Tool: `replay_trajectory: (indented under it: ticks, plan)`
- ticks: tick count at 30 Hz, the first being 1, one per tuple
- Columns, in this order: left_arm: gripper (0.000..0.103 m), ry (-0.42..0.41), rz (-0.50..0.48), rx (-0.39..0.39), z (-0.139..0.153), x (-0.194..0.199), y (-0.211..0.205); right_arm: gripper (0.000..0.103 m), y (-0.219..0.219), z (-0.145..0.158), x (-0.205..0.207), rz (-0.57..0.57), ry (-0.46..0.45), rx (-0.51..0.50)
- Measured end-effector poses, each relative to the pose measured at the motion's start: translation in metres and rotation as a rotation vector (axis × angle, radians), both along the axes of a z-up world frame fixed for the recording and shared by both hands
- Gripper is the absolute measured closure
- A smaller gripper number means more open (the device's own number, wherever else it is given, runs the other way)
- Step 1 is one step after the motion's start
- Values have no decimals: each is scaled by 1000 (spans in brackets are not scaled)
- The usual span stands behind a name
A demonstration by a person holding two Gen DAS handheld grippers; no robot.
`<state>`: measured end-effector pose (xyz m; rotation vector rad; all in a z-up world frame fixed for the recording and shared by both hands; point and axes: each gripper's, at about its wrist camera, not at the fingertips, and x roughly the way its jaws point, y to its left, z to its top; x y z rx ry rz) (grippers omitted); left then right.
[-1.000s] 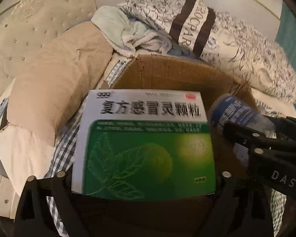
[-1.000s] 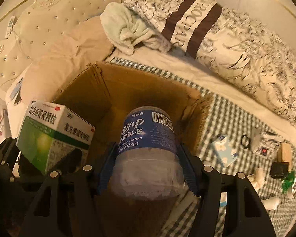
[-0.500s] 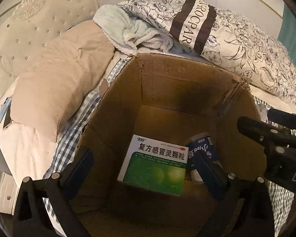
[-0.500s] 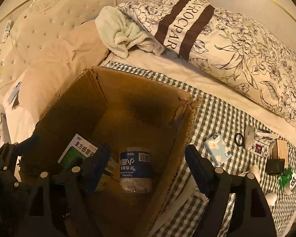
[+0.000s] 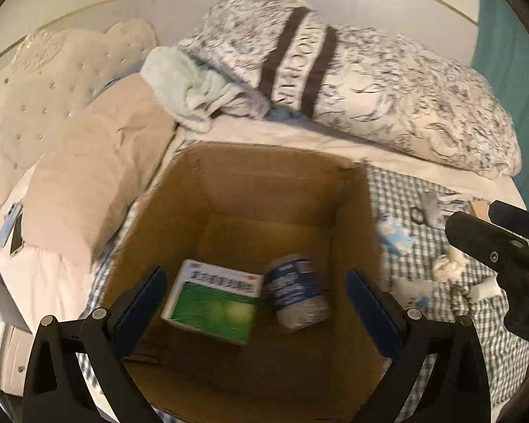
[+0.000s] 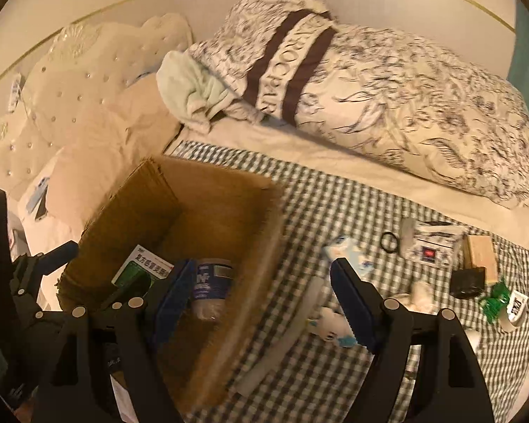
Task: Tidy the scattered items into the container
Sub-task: 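Move both tools back over the remaining items on the sheet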
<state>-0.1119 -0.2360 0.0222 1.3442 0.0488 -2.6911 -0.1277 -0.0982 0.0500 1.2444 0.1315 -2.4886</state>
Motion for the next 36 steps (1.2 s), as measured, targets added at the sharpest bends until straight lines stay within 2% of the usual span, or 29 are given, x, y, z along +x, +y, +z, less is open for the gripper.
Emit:
replay_trajectory:
  ticks: [7, 14, 23, 30, 36]
  plan:
    - [0, 16, -82, -9, 9, -9, 64, 25, 73, 13, 4, -90, 19, -10]
    - [0, 22, -133, 9, 2, -21, 124, 25, 142, 7, 7, -182, 8, -7]
    - [0, -16, -161, 11, -26, -36, 182, 25, 215, -22, 4, -272, -53, 19]
    - [0, -59, -134, 28, -54, -40, 201, 25, 241, -56, -7, -292, -123, 26]
    - [0, -47, -105, 35, -75, -40, 209, 25, 256, -84, -11, -300, -176, 32]
